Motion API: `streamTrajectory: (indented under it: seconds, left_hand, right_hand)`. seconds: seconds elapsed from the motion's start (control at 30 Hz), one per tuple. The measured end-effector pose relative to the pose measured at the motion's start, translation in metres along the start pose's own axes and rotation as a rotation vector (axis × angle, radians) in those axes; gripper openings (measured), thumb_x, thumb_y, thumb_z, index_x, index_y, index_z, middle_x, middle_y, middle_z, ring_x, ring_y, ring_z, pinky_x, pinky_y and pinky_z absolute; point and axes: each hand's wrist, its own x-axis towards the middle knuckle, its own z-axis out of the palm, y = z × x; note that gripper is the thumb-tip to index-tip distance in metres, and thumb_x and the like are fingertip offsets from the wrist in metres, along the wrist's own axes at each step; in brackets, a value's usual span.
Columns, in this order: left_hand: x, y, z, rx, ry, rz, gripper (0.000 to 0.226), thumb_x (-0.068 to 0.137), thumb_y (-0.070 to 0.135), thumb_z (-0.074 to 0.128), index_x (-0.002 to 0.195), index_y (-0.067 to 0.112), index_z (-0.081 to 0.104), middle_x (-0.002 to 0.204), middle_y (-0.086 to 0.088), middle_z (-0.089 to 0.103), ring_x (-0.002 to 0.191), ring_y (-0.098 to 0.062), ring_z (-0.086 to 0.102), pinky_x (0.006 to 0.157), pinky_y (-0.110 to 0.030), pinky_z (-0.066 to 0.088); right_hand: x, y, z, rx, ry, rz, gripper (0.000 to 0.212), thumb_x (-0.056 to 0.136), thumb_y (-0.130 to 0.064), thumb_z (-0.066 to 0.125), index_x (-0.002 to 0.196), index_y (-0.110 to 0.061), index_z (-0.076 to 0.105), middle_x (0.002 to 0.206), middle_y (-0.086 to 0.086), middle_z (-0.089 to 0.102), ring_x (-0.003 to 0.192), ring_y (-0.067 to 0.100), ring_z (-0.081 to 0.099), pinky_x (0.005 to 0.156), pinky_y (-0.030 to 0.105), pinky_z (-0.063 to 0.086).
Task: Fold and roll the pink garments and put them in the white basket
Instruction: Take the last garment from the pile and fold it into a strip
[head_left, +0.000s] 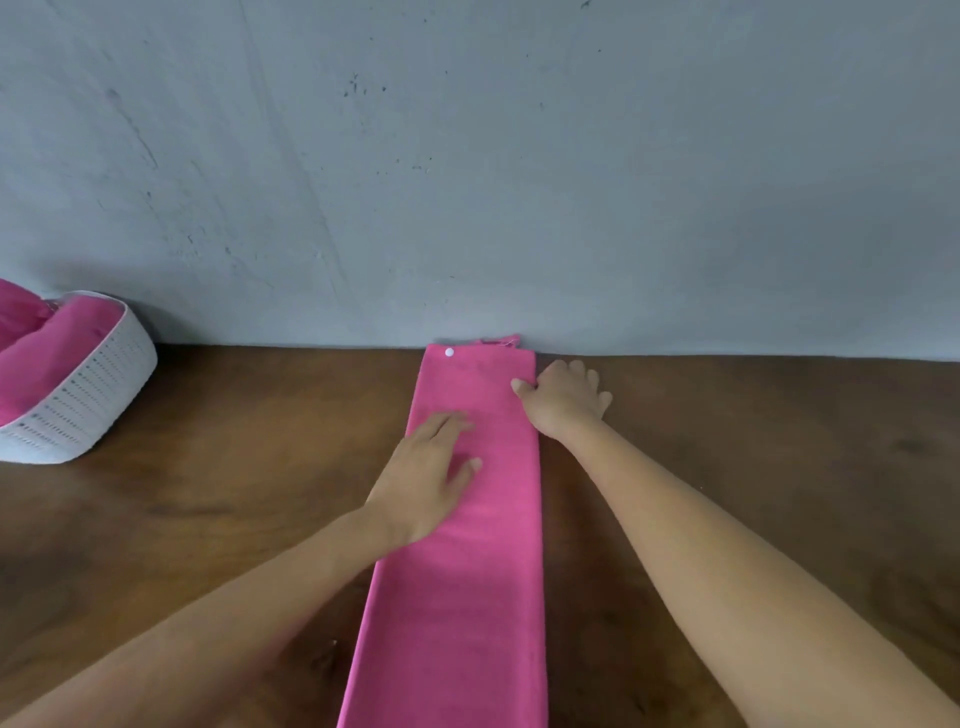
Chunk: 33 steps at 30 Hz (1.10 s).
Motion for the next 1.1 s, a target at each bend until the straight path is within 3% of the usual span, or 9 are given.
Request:
streamTrajectory:
  seconds: [0.1, 0.23, 0.4, 0.6, 0.8, 0.93, 1.03, 1.1]
  left_hand:
    - [-0.017, -0.009, 0.008, 0.007, -0.064, 0.026, 0.059, 0.101, 0.046, 0.047, 0.152, 0.015, 0.044, 0.161, 0.002, 0.036, 0.151, -0.012, 0.026, 0.124, -0.039, 0.025]
    - [-0.026, -0.012, 0.016, 0.156, -0.049, 0.030, 0.070, 0.100, 0.060, 0.021, 0.159, 0.023, 0.030, 0.166, 0.010, 0.022, 0.155, -0.006, 0.009, 0.127, -0.033, 0.011]
    - [-0.027, -0.008, 0.016, 0.216, -0.076, 0.032, 0.055, 0.108, 0.047, 0.026, 0.159, 0.026, 0.027, 0.168, 0.006, 0.019, 0.156, -0.011, 0.007, 0.128, -0.036, 0.009]
    - [-0.030, -0.003, 0.011, 0.250, -0.135, 0.040, 0.055, 0.109, 0.043, 0.022, 0.161, 0.022, 0.024, 0.169, 0.000, 0.017, 0.157, -0.019, 0.008, 0.128, -0.039, 0.009]
    - [-0.038, 0.000, 0.004, 0.306, -0.208, 0.053, 0.075, 0.099, 0.070, 0.009, 0.161, 0.030, 0.018, 0.169, -0.006, 0.012, 0.157, -0.027, 0.005, 0.127, -0.046, 0.008]
    - [-0.047, 0.001, -0.004, 0.412, -0.257, 0.246, 0.071, 0.096, 0.074, 0.008, 0.160, 0.043, 0.010, 0.169, -0.006, 0.011, 0.154, -0.037, 0.011, 0.125, -0.054, 0.013]
    - [-0.049, 0.002, -0.009, 0.437, -0.356, 0.591, 0.072, 0.096, 0.074, 0.009, 0.161, 0.041, 0.011, 0.170, -0.002, 0.011, 0.156, -0.027, 0.010, 0.126, -0.050, 0.011]
    - [-0.051, 0.000, -0.009, 0.439, -0.424, 0.697, 0.072, 0.096, 0.074, 0.010, 0.161, 0.042, 0.010, 0.170, 0.001, 0.009, 0.157, -0.022, 0.004, 0.126, -0.052, 0.007]
  right_hand:
    - [-0.039, 0.016, 0.008, 0.009, 0.010, -0.046, 0.056, 0.096, -0.060, 0.050, 0.131, -0.016, 0.056, 0.137, 0.007, 0.046, 0.131, 0.029, 0.040, 0.103, 0.049, 0.034]
    - [-0.091, 0.030, 0.012, 0.042, 0.003, -0.047, 0.049, 0.095, -0.060, 0.052, 0.126, -0.022, 0.056, 0.131, 0.002, 0.046, 0.128, 0.025, 0.039, 0.102, 0.047, 0.033]
    - [-0.162, 0.046, 0.023, 0.083, 0.016, -0.027, 0.044, 0.093, -0.063, 0.054, 0.121, -0.029, 0.056, 0.125, -0.004, 0.046, 0.123, 0.021, 0.039, 0.102, 0.043, 0.031]
    - [-0.254, 0.065, 0.042, 0.097, 0.095, 0.007, 0.043, 0.093, -0.065, 0.052, 0.120, -0.030, 0.054, 0.119, -0.010, 0.045, 0.119, 0.016, 0.040, 0.102, 0.039, 0.029]
    - [-0.346, 0.082, 0.069, 0.104, 0.215, 0.049, 0.032, 0.096, -0.056, 0.054, 0.111, -0.028, 0.058, 0.113, -0.010, 0.047, 0.110, 0.016, 0.044, 0.094, 0.035, 0.031]
    - [-0.396, 0.092, 0.087, 0.102, 0.263, 0.086, 0.025, 0.096, -0.054, 0.055, 0.101, -0.030, 0.059, 0.105, -0.011, 0.047, 0.101, 0.014, 0.043, 0.084, 0.033, 0.028]
    - [-0.426, 0.094, 0.097, 0.082, 0.300, 0.107, 0.024, 0.096, -0.055, 0.053, 0.098, -0.032, 0.059, 0.104, -0.014, 0.048, 0.099, 0.013, 0.043, 0.085, 0.034, 0.030]
    - [-0.443, 0.093, 0.102, 0.072, 0.279, 0.140, 0.032, 0.097, -0.061, 0.044, 0.099, -0.033, 0.059, 0.104, -0.015, 0.047, 0.099, 0.012, 0.041, 0.088, 0.034, 0.031]
